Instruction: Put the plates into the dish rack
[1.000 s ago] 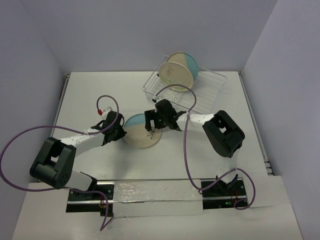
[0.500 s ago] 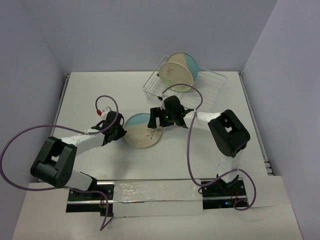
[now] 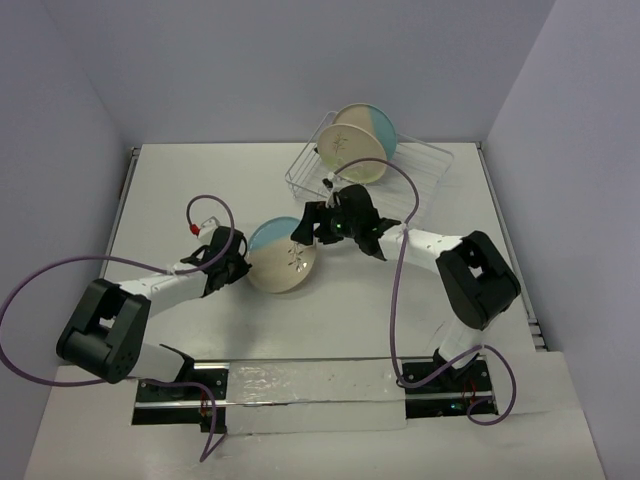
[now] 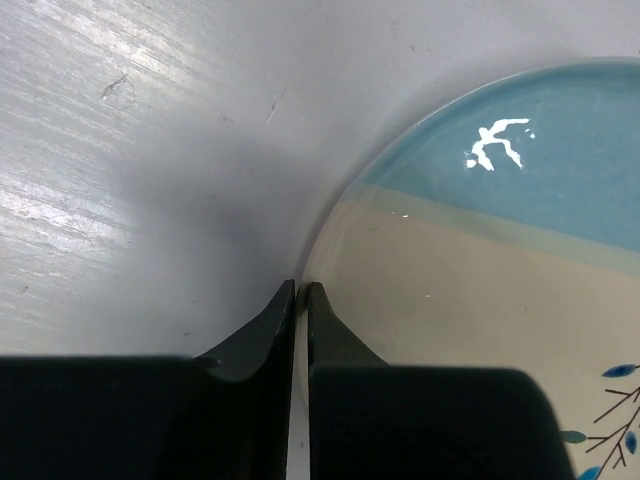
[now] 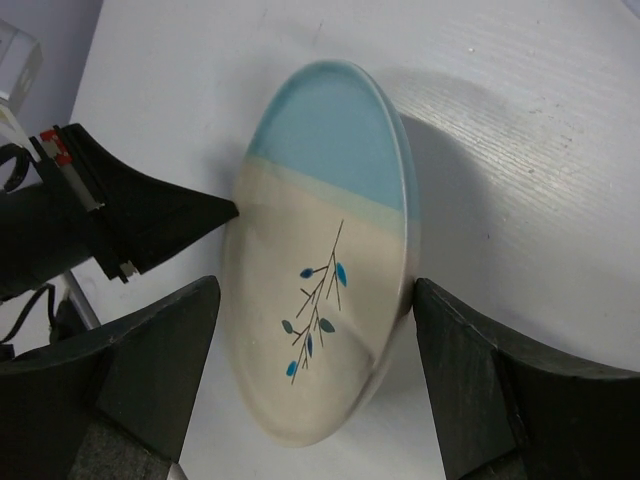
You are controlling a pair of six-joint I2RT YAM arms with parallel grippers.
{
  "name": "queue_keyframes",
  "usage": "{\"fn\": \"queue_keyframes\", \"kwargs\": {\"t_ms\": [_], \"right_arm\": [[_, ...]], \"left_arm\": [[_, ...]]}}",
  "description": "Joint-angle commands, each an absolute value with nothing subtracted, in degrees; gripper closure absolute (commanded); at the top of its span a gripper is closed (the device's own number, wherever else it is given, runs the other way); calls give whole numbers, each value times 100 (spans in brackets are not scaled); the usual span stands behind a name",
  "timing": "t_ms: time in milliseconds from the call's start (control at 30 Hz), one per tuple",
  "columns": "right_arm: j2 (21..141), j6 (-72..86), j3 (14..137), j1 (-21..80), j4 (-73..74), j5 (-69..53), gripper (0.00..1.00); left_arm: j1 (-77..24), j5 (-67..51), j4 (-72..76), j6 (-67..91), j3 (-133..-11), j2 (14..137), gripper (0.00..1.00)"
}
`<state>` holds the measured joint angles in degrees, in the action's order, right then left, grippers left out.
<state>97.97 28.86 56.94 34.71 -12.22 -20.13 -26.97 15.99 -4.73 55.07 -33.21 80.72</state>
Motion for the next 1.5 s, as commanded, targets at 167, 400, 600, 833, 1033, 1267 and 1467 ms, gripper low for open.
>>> {"fn": "queue_keyframes", "kwargs": {"t_ms": [167, 400, 600, 833, 1033, 1267, 1467], "right_arm": [[10037, 3639, 5717, 3762, -2021, -3072, 19], [10345, 3790, 5762, 3802, -2118, -3159, 26], [10367, 3788, 5735, 3823, -2162, -3033, 44], [10236, 3572, 5749, 3841, -2065, -2675, 92], [9860, 3163, 5810, 3849, -2048, -2575, 100], [8630, 1844, 6195, 3844, -1632, -2301, 100], [7351, 639, 6624, 3837, -1336, -1335, 100]], "left_arm": [[-2971, 1050, -497, 5616, -3182, 8068, 100], [-2999, 1121, -490, 5602, -3199, 8042, 100], [-3015, 1143, -488, 5603, -3190, 8007, 100], [-3042, 1178, -511, 5580, -3201, 7864, 100], [-3050, 1363, -818, 5484, -3447, 7494, 88], [-3050, 1884, -1585, 5377, -4003, 6434, 5], [-3028, 2581, -2211, 5473, -4207, 5689, 1]]}}
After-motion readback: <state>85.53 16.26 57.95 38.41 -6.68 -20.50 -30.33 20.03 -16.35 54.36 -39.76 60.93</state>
